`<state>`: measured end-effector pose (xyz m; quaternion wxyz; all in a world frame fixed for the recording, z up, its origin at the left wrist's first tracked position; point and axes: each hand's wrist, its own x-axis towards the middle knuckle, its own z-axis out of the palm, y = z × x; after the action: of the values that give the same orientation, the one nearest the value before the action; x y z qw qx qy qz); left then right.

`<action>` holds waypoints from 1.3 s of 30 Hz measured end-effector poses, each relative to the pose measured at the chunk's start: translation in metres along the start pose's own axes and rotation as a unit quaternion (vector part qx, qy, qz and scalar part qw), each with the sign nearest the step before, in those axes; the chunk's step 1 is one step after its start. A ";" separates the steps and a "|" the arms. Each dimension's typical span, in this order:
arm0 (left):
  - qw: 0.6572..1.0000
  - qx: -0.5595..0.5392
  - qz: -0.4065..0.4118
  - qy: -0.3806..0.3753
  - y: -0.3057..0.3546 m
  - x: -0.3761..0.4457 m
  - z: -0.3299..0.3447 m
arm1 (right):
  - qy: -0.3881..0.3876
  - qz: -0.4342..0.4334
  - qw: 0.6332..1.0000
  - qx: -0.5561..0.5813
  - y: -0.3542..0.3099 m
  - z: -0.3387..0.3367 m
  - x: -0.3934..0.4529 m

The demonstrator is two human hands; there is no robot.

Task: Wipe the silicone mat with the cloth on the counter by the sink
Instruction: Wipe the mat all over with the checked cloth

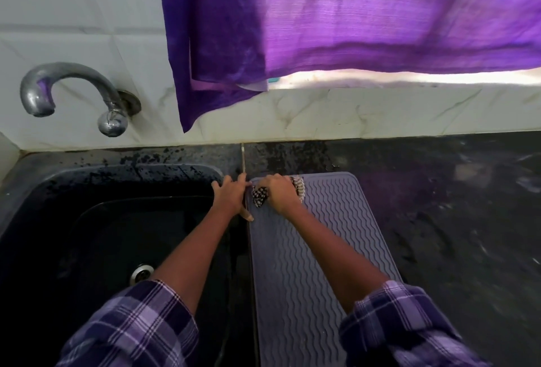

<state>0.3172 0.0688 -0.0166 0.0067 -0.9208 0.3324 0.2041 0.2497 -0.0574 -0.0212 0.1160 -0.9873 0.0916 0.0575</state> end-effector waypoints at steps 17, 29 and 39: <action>0.999 0.032 -0.002 -0.002 0.006 -0.003 -0.004 | -0.081 -0.014 0.996 -0.018 -0.003 -0.028 -0.001; 0.999 0.013 0.009 -0.040 -0.005 0.005 -0.009 | -0.068 0.033 0.997 0.025 -0.010 0.002 -0.006; 0.999 0.024 0.013 -0.029 -0.001 0.000 -0.001 | -0.145 -0.008 0.987 0.071 -0.030 0.008 -0.090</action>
<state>0.3186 0.0696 -0.0156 0.0355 -0.9096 0.3488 0.2228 0.1668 -0.0116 -0.0106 0.1986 -0.9585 0.0698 0.1920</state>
